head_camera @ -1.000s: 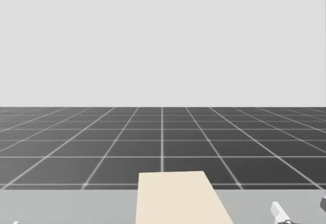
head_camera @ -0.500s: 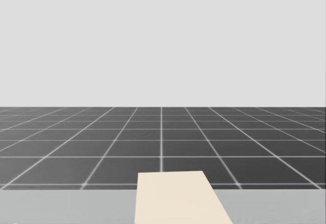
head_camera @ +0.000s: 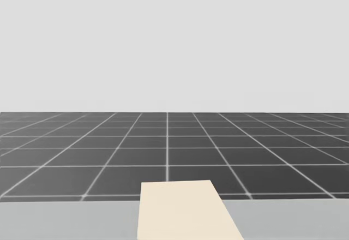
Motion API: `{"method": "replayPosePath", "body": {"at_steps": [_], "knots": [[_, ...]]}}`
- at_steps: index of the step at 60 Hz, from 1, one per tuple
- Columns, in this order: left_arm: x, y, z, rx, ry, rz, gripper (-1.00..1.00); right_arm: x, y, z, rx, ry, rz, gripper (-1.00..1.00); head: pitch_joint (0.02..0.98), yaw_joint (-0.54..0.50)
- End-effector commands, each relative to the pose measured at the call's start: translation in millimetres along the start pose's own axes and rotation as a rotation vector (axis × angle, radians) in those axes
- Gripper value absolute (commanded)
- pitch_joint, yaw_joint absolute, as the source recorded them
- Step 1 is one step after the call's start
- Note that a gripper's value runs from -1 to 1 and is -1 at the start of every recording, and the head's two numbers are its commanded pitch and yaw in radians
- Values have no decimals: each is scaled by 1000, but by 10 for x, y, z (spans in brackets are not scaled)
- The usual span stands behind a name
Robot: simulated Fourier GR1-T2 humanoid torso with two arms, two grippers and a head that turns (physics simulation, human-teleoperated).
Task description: Retrieve the object from inside the box.
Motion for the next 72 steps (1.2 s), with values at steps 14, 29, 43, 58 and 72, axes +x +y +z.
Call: {"method": "replayPosePath", "body": {"at_steps": [14,29,43,58,72], "knots": [[-28,-91,-22,-34,8,-27,-1000,-562,-218,-261,-45,6,-55,-1000,154,-55],[-24,-88,-11,-34,5,-39,-1000,-631,-277,-701,22,106,-58,-1000,172,-57],[-21,-102,1,-32,0,-54,-1000,-735,-273,-1037,49,195,-54,-1000,195,-57],[-17,-119,11,-38,-1,-66,-1000,-911,-278,-1059,25,392,-64,1000,207,-61],[-23,-129,13,-35,6,-78,-1000,-623,-386,-805,-51,299,-72,1000,203,-67]]}}
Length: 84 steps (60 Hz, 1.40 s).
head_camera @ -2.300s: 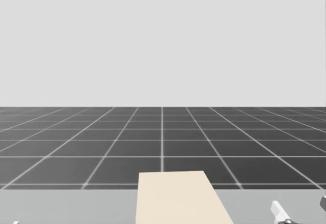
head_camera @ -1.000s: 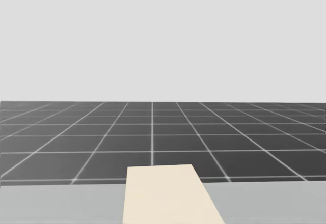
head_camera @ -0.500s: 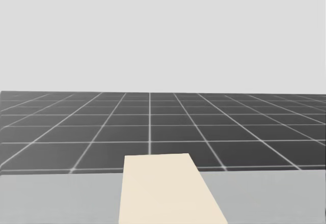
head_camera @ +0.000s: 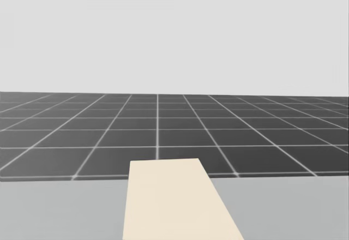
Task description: Retrieve the object from inside the box.
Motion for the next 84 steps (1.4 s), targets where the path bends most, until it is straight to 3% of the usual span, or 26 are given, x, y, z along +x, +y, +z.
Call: {"method": "replayPosePath", "body": {"at_steps": [1,18,34,47,55,64,71,75,84], "knots": [[-6,-6,2,2,4,-8,-1000,-155,53,149,-123,16,-42,1000,204,-71],[-20,-8,-12,8,12,-14,-1000,68,135,802,-239,-101,-12,1000,198,-79],[-29,19,-19,17,17,-11,-1000,-9,34,1635,-434,-195,-30,1000,195,-81],[-35,42,-15,24,19,-8,-1000,-95,150,2242,-545,-249,-28,1000,191,-82],[-37,58,-10,31,20,-6,-1000,-47,247,2443,-575,-282,-26,1000,188,-82],[-51,167,9,67,17,24,-1000,285,311,2817,-649,-358,1,1000,187,-83],[-50,183,10,72,12,30,-1000,777,218,3068,-713,-441,10,1000,184,-81],[-53,177,4,70,14,28,-1000,1001,178,3118,-727,-483,16,1000,182,-81],[-58,171,0,67,14,28,-1000,1494,89,3046,-726,-556,65,1000,187,-85]]}}
